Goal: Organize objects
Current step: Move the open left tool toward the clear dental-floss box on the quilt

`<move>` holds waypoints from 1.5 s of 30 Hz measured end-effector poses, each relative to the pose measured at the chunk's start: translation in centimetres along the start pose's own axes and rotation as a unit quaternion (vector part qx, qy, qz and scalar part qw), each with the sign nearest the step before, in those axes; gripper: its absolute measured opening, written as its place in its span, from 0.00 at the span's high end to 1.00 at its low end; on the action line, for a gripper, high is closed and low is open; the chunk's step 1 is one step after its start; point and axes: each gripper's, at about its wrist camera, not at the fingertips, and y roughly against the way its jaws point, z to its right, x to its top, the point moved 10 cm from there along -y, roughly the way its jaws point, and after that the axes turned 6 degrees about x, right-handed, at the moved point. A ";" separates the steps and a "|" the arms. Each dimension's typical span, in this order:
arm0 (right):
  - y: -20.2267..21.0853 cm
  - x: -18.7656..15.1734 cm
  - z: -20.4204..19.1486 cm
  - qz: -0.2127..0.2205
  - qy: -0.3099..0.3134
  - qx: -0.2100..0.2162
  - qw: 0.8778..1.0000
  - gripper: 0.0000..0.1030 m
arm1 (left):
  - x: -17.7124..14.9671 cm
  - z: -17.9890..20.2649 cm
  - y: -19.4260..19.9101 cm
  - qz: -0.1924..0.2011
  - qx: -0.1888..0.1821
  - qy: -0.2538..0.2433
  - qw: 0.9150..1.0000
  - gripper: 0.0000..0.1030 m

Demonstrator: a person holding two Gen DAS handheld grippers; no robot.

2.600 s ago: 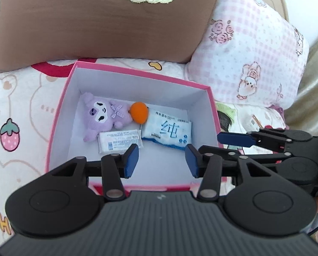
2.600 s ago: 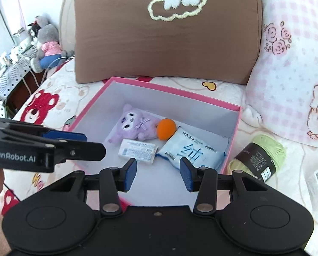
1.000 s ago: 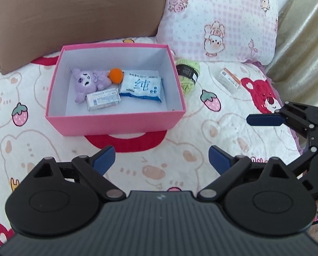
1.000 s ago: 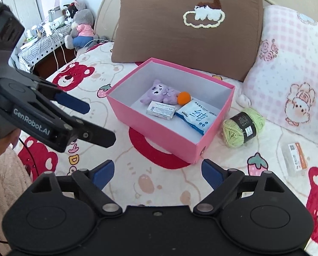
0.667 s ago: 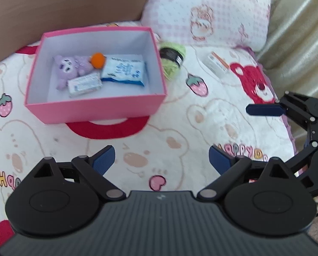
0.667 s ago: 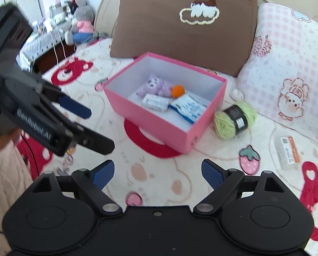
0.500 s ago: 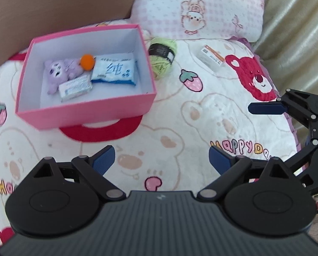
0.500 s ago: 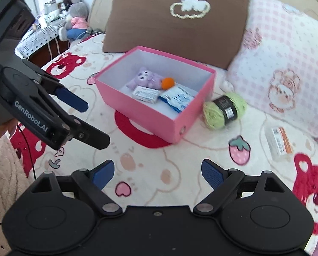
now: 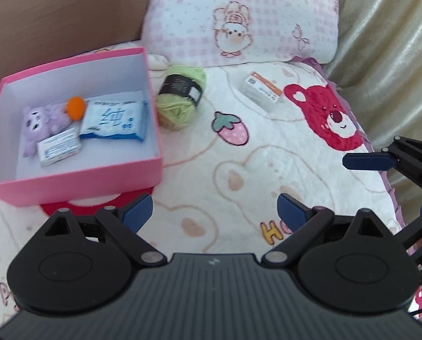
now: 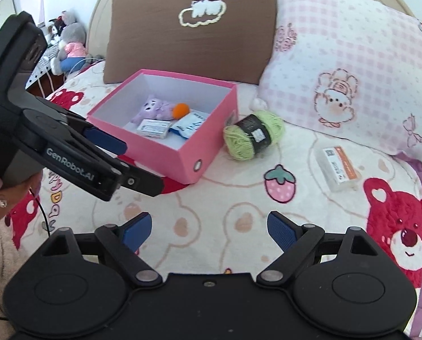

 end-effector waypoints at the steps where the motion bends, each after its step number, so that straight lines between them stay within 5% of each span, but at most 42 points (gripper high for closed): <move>1: 0.0 -0.1 0.4 0.001 -0.003 -0.002 1.000 0.11 | 0.2 0.4 -0.4 -0.001 -0.005 -0.001 1.000 0.07; 9: -0.9 -0.7 4.7 0.011 -0.063 -0.024 0.998 0.11 | 2.5 2.4 -4.4 0.003 0.005 -0.022 1.000 0.07; 18: -0.7 -0.8 8.4 0.040 -0.090 -0.051 0.994 0.11 | 4.9 5.4 -7.0 0.012 -0.038 -0.025 0.999 0.07; 22: -1.4 -0.9 10.5 0.048 -0.089 -0.094 0.990 0.11 | 6.2 6.3 -9.0 0.009 -0.056 -0.020 0.998 0.09; 38: -6.2 -0.7 14.6 0.087 -0.049 -0.141 0.985 0.12 | 10.0 8.3 -16.2 0.032 -0.085 0.008 0.996 0.11; 45: -9.4 0.1 16.9 0.116 -0.033 -0.172 0.978 0.12 | 11.5 9.0 -20.1 0.045 -0.072 -0.019 0.996 0.32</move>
